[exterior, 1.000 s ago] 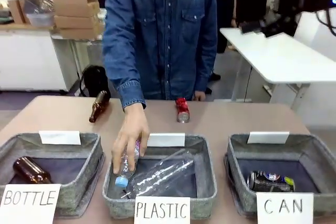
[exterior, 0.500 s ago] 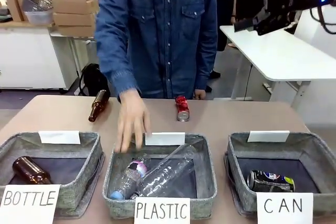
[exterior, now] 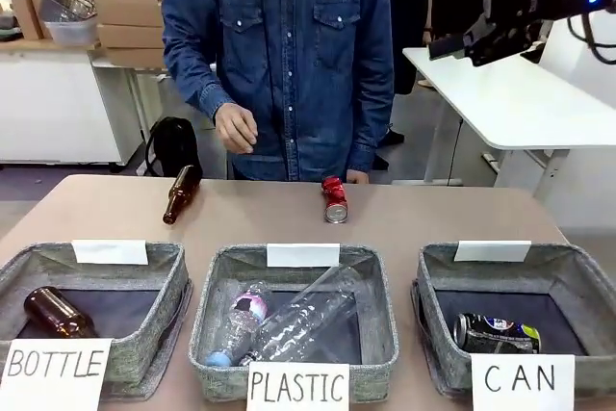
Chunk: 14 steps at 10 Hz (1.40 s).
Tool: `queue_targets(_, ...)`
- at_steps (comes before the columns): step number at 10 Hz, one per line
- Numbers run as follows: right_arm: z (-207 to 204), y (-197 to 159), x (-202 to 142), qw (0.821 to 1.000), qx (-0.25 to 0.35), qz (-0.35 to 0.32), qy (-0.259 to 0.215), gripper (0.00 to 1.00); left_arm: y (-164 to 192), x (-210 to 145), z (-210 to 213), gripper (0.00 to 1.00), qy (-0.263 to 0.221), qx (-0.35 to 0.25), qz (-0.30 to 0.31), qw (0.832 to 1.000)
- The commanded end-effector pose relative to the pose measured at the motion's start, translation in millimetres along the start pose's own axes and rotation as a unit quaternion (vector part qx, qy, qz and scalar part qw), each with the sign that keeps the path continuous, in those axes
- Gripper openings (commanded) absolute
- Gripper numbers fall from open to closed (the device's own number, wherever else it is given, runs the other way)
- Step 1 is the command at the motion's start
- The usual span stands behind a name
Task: Sort the can waste into the basket.
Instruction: Pick up the can waste from the table and place it in the right Fabric basket.
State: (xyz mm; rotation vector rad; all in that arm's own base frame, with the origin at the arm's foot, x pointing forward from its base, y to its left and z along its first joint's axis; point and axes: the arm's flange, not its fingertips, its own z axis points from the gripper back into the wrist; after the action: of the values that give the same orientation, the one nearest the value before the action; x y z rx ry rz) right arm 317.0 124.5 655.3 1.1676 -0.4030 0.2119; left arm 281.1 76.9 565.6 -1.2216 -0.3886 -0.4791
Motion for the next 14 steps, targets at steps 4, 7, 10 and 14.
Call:
queue_targets(4,2,-1,-2,1.0,0.002,0.0,0.006,1.0,-1,2,0,0.99,-0.004,-0.011,-0.013,1.0)
queue_targets(7,-10,1,7,0.996,-0.063,0.044,0.04,1.0,-1,2,0,0.99,-0.004,-0.011,-0.013,1.0)
queue_targets(10,-18,-31,31,0.852,-0.51,0.11,0.051,1.0,-1,2,0,0.99,-0.004,-0.011,-0.013,1.0)
queue_targets(14,-14,-40,30,0.914,-0.374,0.151,0.051,1.0,-1,2,0,0.99,-0.004,-0.011,-0.013,1.0)
